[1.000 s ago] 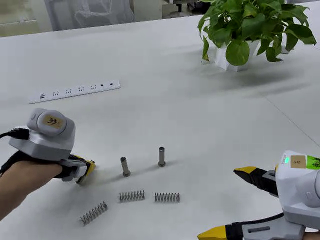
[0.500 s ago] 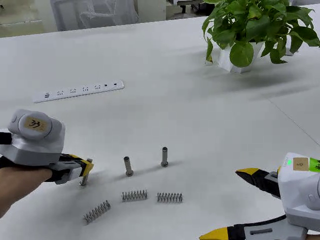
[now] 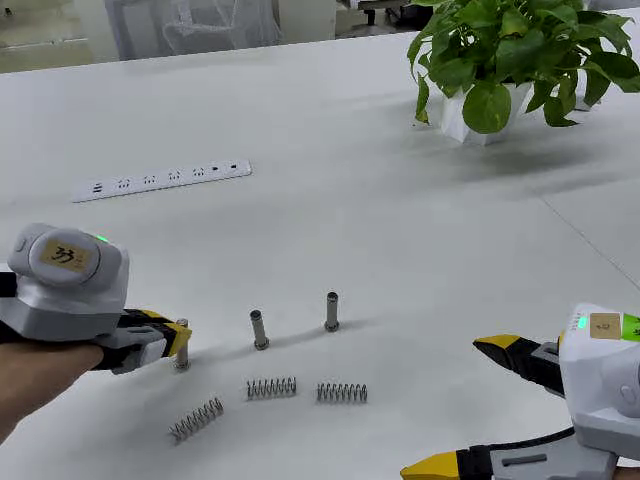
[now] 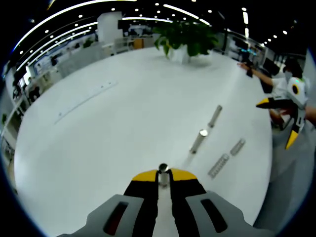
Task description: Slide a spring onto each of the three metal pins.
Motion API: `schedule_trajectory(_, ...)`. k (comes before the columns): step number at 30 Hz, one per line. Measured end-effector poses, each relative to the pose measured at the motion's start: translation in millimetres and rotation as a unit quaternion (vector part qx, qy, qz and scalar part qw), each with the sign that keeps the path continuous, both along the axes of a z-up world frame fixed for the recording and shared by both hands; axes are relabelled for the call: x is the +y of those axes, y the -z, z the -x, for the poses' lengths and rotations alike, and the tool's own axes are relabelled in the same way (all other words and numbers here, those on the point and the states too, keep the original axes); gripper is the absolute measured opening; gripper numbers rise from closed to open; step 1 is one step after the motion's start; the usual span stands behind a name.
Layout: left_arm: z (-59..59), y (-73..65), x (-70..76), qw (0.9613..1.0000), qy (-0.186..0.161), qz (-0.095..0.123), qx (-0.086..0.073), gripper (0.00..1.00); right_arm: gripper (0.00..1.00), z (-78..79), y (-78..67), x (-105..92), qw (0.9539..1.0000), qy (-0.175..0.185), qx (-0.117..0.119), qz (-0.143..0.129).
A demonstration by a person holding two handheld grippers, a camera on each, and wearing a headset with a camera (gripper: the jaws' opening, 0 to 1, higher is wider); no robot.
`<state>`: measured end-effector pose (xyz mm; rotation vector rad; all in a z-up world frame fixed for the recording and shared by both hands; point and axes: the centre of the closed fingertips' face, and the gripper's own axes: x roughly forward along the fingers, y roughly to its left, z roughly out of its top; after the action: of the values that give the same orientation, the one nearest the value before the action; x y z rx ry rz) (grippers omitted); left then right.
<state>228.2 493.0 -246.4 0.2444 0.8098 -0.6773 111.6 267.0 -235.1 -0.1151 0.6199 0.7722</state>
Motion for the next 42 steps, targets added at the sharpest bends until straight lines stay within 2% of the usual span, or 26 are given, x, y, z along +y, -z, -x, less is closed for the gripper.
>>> schedule_trajectory(8,4.9,-1.1,2.5,0.9999,0.008,-0.013,-0.006,0.08,0.98,0.1,0.2,0.3,1.0,-0.001,-0.001,0.0)
schedule_trajectory(21,10.3,-0.5,5.4,0.9997,0.012,-0.022,0.0,0.08,0.98,0.2,0.8,0.1,1.0,-0.003,0.0,0.003)
schedule_trajectory(23,11.1,-0.2,4.7,0.9992,0.025,-0.032,-0.007,0.08,0.98,0.3,1.1,0.4,1.0,-0.004,0.0,0.004)
schedule_trajectory(29,10.1,1.0,4.1,0.9985,0.031,-0.042,-0.016,0.08,0.98,0.7,1.9,0.7,1.0,-0.006,0.001,0.008)
schedule_trajectory(42,12.5,5.2,5.8,0.9989,0.025,-0.037,-0.016,0.08,0.98,0.9,1.9,2.0,0.9999,-0.007,0.001,0.008)
